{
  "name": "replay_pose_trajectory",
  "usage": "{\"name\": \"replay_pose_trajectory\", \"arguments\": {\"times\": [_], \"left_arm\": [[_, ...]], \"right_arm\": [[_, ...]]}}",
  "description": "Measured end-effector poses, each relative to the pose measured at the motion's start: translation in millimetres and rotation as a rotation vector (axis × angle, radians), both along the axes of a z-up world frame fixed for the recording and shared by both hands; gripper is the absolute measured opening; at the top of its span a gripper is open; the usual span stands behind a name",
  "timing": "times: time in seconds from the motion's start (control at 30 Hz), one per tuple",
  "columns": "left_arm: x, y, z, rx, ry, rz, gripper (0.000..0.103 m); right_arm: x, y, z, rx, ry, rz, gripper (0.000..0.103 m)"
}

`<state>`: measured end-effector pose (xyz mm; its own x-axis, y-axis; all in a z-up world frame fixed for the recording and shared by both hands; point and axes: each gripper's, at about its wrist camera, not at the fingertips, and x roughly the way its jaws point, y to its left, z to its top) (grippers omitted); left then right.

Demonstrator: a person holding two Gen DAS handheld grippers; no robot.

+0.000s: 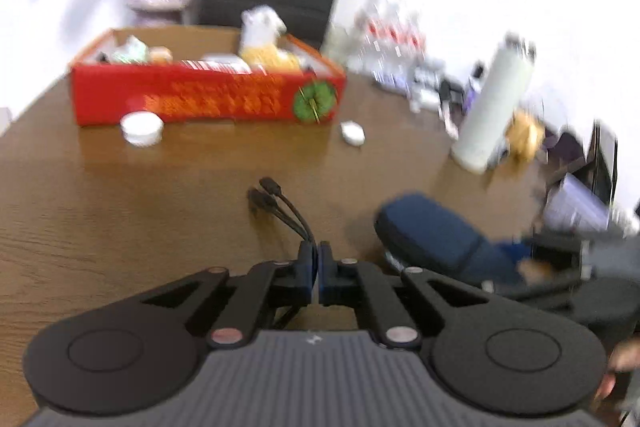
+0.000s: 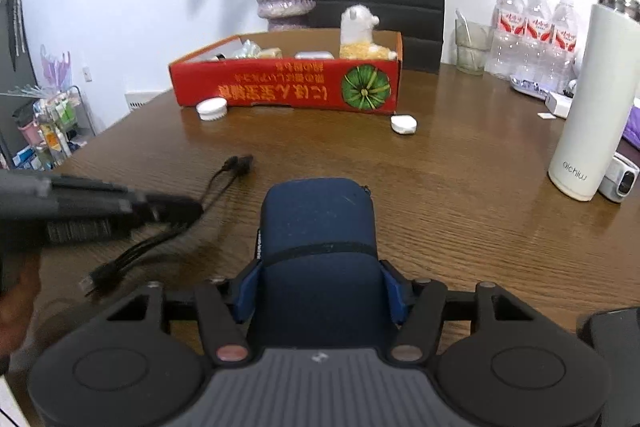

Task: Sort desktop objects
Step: 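Grasp the black cable with left tool while right grasps the navy case, then drop the black cable in the box with left tool while right places case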

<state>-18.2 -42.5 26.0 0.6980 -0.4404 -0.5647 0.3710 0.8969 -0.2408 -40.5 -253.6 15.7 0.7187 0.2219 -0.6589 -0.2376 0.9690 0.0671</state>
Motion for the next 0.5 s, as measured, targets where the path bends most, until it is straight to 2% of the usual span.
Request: {"name": "replay_pose_trajectory", "arguments": {"times": [0.1, 0.17, 0.27, 0.37, 0.5], "left_arm": [[-10, 15, 27, -0.059, -0.064, 0.045, 0.003], [-15, 27, 48, -0.116, -0.102, 0.062, 0.003], [-12, 41, 78, -0.16, -0.165, 0.069, 0.003], [4, 50, 107, -0.171, -0.216, 0.069, 0.003], [44, 54, 153, -0.181, -0.267, 0.067, 0.003]], "right_arm": [[-8, 2, 12, 0.018, -0.033, 0.028, 0.059], [-11, 2, 24, 0.06, -0.055, 0.051, 0.059], [-8, 2, 46, 0.116, -0.104, 0.077, 0.059], [4, 5, 69, 0.129, -0.161, 0.081, 0.059], [45, 7, 102, 0.115, -0.235, 0.059, 0.059]]}}
